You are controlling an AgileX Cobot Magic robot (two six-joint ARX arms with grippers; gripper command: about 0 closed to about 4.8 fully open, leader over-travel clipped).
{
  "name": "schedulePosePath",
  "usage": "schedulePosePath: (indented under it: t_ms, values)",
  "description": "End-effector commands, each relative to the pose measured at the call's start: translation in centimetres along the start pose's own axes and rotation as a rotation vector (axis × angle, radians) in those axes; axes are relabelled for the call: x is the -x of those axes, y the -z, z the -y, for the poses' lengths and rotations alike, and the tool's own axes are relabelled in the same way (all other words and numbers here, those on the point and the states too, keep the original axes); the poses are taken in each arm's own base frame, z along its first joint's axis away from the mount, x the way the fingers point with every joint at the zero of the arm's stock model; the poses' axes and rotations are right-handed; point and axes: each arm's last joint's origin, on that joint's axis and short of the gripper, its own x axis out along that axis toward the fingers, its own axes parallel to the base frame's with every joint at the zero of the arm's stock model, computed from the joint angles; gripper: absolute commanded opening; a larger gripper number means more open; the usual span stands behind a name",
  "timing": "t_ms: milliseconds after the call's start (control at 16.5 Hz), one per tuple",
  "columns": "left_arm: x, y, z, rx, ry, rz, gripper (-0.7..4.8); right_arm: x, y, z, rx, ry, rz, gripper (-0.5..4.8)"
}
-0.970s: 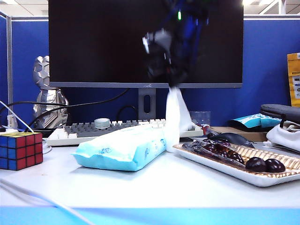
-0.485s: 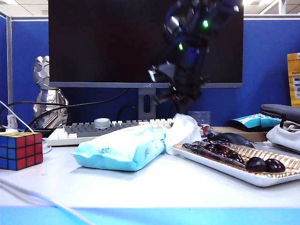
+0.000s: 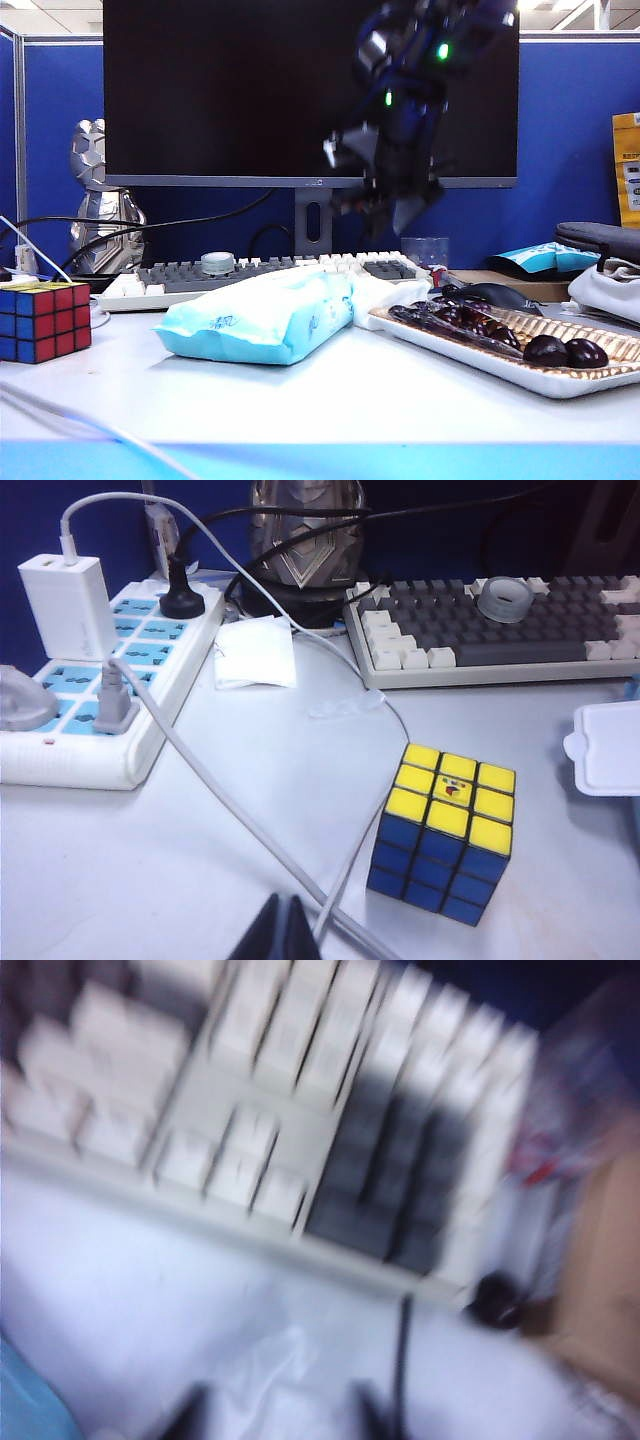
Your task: Pull out a wet wipe from the sky blue wet wipes packet and place it on the table.
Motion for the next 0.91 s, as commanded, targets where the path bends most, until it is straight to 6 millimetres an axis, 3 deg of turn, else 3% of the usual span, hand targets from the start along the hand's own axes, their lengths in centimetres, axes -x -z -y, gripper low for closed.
schedulePosePath:
  t_ms: [61,121,303,485,606,667,728,849,909]
  values:
    - [0.0,0.2,0.0,-0.001,-0.001,-0.010,-0.05,3.7,-2.7,1.4,-0.055,0.021,0.173,0.53]
    - [0.0,0.2,0.0,-0.001,-0.001,-0.010,-0.05,5.1,-3.3,2.0,-0.065,0.021,0.212,-0.03]
    - [0.0,0.2,0.0,-0.001,-0.001,-0.010,-0.05,9.6,-4.7,3.7,-0.096,0.044,0.318,-0.03]
    - [0.0,0.2,0.0,-0.001,-0.001,-0.010,-0.05,15.9,-5.7,5.8,-0.135,0.074,0.452,-0.03]
    - [0.0,0.2,0.0,-0.002,0.000,-0.010,-0.05,22.1,-5.8,7.7,-0.173,0.102,0.582,-0.03]
    - [0.0,0.2,0.0,-0.001,0.000,-0.010,-0.05,26.9,-5.3,9.1,-0.202,0.124,0.680,-0.03]
    - [0.0,0.2,0.0,-0.001,0.000,-0.010,-0.05,29.3,-4.9,9.7,-0.217,0.135,0.732,-0.03]
    - [0.0,0.2,0.0,-0.001,0.000,-0.010,-0.05,37.7,-1.9,11.6,-0.261,0.168,0.883,-0.03]
    - [0.0,0.2,0.0,-0.001,0.000,-0.010,-0.05,40.6,-0.4,12.2,-0.278,0.182,0.937,-0.03]
